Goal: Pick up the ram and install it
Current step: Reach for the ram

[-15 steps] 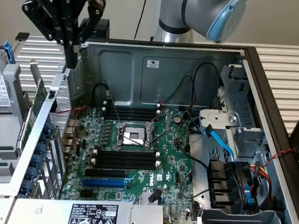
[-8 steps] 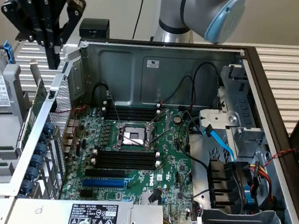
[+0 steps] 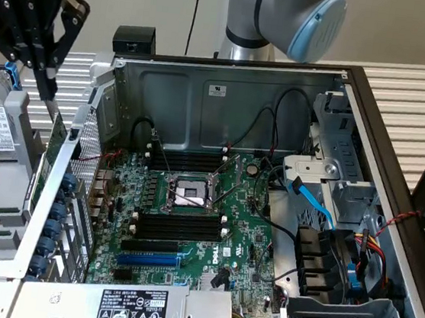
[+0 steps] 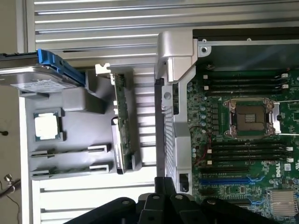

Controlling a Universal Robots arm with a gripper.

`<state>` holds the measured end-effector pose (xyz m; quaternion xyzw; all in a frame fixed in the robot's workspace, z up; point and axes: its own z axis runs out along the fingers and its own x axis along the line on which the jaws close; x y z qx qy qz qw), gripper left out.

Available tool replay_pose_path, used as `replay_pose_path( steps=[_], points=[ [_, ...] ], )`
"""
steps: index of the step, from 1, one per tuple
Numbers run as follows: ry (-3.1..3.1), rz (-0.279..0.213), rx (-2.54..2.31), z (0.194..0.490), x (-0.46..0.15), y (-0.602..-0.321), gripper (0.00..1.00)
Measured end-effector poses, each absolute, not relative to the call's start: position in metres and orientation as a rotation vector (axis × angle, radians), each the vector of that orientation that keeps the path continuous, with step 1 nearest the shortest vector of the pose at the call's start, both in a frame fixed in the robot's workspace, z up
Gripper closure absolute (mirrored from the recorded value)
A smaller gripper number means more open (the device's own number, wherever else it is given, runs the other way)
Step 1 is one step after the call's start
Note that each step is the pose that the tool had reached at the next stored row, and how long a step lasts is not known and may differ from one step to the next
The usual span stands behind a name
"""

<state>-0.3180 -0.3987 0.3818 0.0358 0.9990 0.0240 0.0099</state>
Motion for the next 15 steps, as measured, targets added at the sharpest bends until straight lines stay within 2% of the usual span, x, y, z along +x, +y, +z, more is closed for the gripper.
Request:
replay_pose_path(
  steps=[15],
  points=[
    [3.123, 0.075, 0.112, 0.377, -0.386, -0.399, 0.90]
  ],
)
